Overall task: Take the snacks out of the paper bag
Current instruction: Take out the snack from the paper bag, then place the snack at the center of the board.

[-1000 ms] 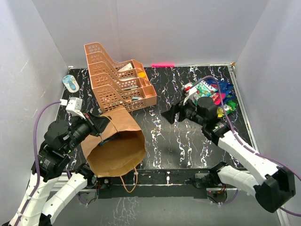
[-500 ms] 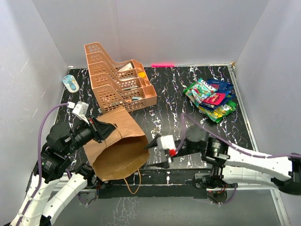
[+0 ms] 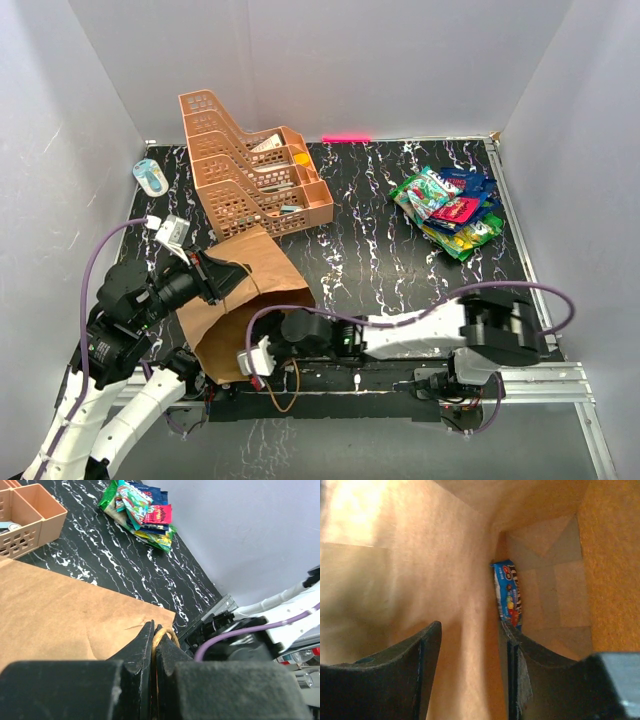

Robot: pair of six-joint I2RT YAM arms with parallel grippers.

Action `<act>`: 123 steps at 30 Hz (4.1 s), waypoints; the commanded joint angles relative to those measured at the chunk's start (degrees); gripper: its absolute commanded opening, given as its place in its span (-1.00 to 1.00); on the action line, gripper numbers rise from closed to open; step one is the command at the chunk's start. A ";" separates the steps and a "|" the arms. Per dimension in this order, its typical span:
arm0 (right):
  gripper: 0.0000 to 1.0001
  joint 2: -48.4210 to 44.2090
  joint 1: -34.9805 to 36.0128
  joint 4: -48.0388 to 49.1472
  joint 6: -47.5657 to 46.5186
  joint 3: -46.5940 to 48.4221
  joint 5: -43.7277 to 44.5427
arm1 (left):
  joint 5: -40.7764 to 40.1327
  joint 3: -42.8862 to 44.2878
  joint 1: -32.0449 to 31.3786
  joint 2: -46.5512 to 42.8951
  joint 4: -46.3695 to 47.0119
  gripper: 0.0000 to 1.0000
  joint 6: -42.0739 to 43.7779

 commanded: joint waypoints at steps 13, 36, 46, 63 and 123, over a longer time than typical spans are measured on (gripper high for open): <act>0.16 22.72 -4.81 32.84 -19.14 7.27 7.08 | 9.05 -2.03 -0.07 -1.72 10.84 -1.00 -3.46; 0.44 41.58 -11.88 36.12 -17.03 22.76 -7.25 | 15.47 -3.63 -0.02 -0.40 17.59 -1.00 -5.00; 0.10 51.10 -12.37 41.79 -14.54 34.62 0.14 | 15.96 -3.04 -0.06 0.01 16.32 -1.00 -4.78; -0.85 34.62 -12.92 39.46 -10.82 17.23 -3.88 | 2.04 -3.45 -0.03 -2.33 8.88 -1.00 -3.43; -0.85 -35.49 -27.53 -9.34 32.28 13.63 51.45 | 15.04 8.99 -0.16 31.40 61.39 -1.00 -34.61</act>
